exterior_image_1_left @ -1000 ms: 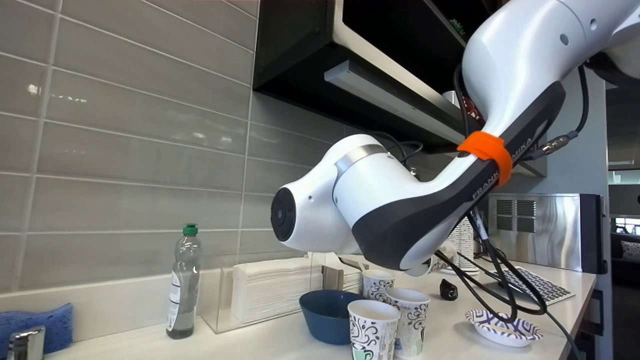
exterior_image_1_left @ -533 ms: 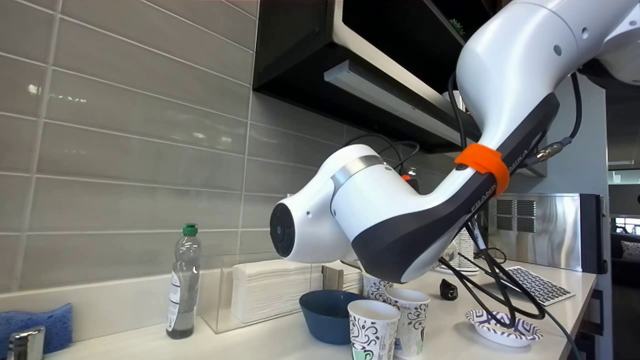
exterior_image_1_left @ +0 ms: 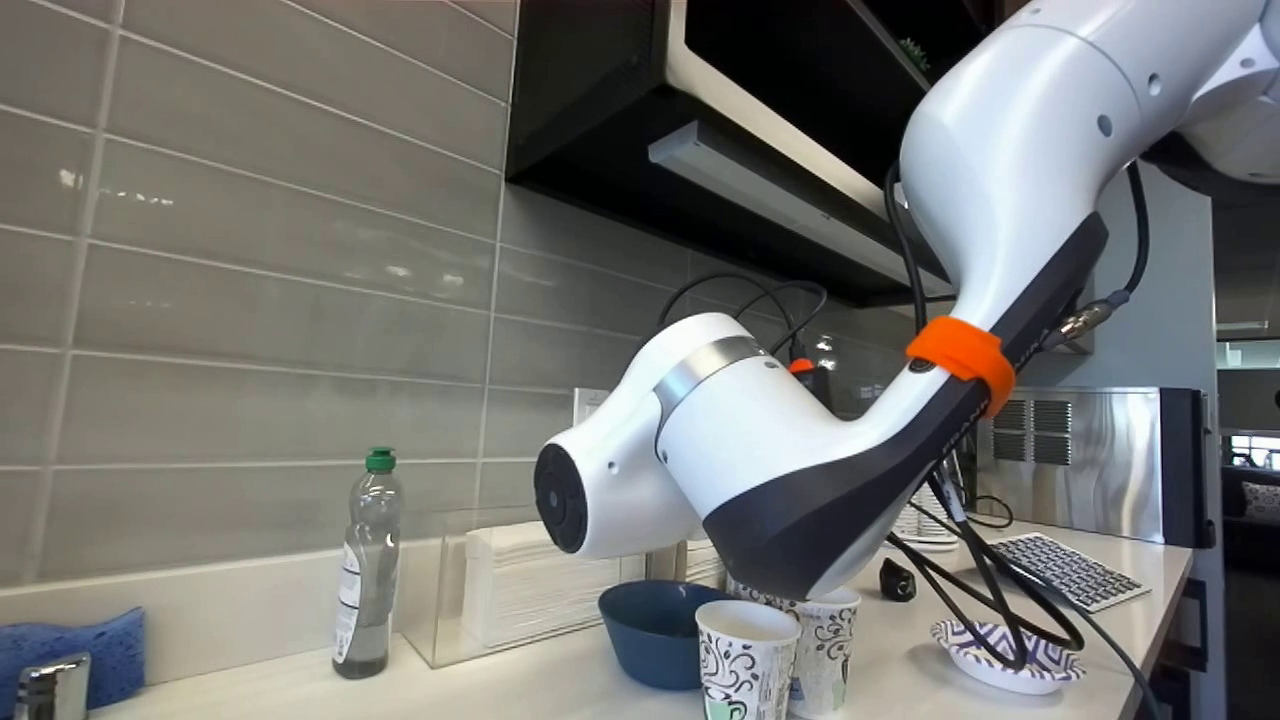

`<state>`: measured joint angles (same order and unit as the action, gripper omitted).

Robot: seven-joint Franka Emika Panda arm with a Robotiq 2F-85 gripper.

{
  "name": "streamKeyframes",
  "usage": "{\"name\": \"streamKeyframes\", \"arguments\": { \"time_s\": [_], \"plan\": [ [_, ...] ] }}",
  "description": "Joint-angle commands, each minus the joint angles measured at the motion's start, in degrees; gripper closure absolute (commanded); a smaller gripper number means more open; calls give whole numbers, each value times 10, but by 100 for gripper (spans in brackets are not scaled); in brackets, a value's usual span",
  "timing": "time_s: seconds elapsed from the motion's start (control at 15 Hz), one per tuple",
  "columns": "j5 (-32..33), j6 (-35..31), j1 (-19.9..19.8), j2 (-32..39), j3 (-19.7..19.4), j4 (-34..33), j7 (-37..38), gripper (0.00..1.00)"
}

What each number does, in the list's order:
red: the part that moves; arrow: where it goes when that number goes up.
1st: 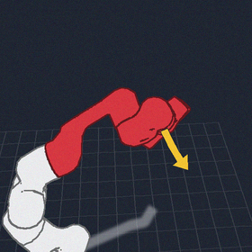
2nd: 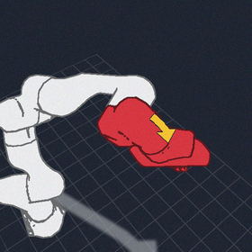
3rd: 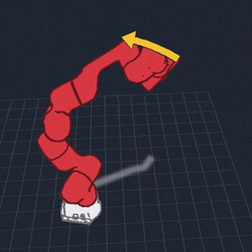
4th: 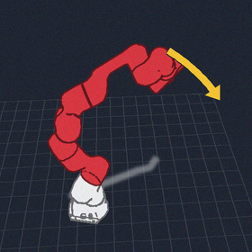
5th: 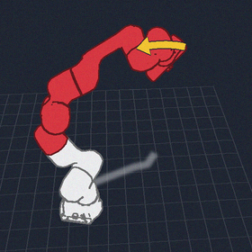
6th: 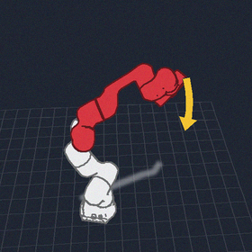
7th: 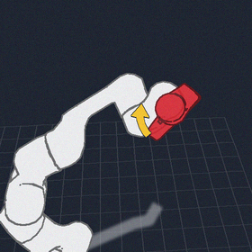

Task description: Pour the contents from one cup to the other

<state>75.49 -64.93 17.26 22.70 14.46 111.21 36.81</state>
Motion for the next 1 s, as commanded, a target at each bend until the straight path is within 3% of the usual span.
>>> {"name": "streamKeyframes", "arguments": {
  "time_s": [0.0,0.93],
  "plan": [
    [26,25,13,28,-7,-29,-10,99],
    [35,32,12,50,-10,-54,-13,99]
  ]
}}
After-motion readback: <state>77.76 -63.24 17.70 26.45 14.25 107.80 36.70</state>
